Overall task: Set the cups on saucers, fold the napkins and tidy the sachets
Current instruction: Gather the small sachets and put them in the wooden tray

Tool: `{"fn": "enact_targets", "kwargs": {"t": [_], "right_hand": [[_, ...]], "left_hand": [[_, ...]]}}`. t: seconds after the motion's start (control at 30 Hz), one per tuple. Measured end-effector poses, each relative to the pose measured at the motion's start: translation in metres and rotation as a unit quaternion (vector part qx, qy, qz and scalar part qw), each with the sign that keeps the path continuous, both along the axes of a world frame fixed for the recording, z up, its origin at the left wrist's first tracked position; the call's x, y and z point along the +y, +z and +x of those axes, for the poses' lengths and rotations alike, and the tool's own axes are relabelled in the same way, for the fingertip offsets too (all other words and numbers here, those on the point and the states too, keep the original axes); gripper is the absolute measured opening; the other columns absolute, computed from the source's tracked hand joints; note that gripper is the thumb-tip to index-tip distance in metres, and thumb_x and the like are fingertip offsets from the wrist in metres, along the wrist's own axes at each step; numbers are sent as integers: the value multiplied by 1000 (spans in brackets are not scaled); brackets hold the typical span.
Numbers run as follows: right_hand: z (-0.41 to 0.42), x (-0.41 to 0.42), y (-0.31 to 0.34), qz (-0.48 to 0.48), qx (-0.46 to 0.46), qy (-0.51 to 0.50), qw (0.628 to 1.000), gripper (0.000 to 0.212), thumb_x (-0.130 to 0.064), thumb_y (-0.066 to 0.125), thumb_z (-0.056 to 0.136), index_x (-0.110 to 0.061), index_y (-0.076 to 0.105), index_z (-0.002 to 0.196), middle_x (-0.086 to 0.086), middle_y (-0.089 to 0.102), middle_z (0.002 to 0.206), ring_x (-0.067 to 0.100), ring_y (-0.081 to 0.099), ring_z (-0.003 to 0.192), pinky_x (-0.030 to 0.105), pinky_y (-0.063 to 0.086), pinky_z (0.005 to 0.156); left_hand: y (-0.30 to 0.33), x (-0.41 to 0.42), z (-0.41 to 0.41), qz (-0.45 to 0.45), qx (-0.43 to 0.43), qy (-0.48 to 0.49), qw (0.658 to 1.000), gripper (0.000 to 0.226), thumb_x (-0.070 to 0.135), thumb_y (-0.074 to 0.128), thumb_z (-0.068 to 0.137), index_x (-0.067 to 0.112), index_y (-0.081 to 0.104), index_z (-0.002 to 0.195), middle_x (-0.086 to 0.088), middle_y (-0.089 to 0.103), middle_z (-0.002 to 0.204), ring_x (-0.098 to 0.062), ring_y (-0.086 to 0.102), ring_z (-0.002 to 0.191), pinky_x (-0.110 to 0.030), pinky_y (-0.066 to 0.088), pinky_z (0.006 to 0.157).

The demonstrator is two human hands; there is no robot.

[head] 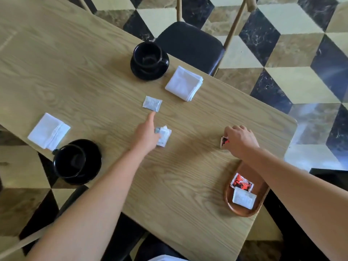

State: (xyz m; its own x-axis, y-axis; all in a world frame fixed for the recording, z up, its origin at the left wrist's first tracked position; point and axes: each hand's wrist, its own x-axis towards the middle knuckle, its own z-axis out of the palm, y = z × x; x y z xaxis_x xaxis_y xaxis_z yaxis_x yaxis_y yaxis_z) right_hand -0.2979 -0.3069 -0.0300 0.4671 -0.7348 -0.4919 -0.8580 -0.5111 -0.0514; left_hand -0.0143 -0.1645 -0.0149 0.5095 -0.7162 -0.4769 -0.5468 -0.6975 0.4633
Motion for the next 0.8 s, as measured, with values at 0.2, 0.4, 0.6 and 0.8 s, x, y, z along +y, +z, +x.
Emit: {"fn": "enact_targets", "kwargs": {"t": [0.2, 0.4, 0.6, 0.8], "right_hand": [[-2, 1, -5, 14, -12, -62, 998, 28, -34, 75, 78, -21, 64, 100, 2, 64, 104, 28, 56, 109, 34, 34, 81], [0, -3, -5, 27, -21, -86, 996, 27, -35, 76, 78, -21, 62, 96, 2, 64, 104, 28, 56, 110, 35, 34, 81], [-7, 15, -2, -16, -59, -126, 990, 27, -31, 72, 83, -17, 67, 106, 3, 57, 116, 29, 45, 117, 40, 36, 90], [-10, 44, 5, 3, -161, -209, 965, 24, -37, 71, 90, -22, 52, 89, -4, 61, 85, 25, 53, 96, 38, 34, 80]], "left_hand": [[7, -86, 59, 65, -88, -86, 990, 88, 3, 75, 83, 18, 25, 153, -19, 60, 125, -38, 60, 111, -48, 52, 89], [-5, -107, 70, 127, -115, -135, 976, 47, 11, 80, 82, 14, 53, 120, -14, 61, 121, -31, 55, 113, -43, 50, 90], [-10, -112, 72, 156, -206, -206, 944, 46, 27, 82, 83, 21, 63, 125, -10, 48, 135, -33, 39, 126, -42, 44, 102], [-13, -109, 74, 148, -209, -208, 944, 57, 36, 81, 83, 14, 56, 129, -10, 61, 131, -34, 44, 123, -43, 44, 99]]}}
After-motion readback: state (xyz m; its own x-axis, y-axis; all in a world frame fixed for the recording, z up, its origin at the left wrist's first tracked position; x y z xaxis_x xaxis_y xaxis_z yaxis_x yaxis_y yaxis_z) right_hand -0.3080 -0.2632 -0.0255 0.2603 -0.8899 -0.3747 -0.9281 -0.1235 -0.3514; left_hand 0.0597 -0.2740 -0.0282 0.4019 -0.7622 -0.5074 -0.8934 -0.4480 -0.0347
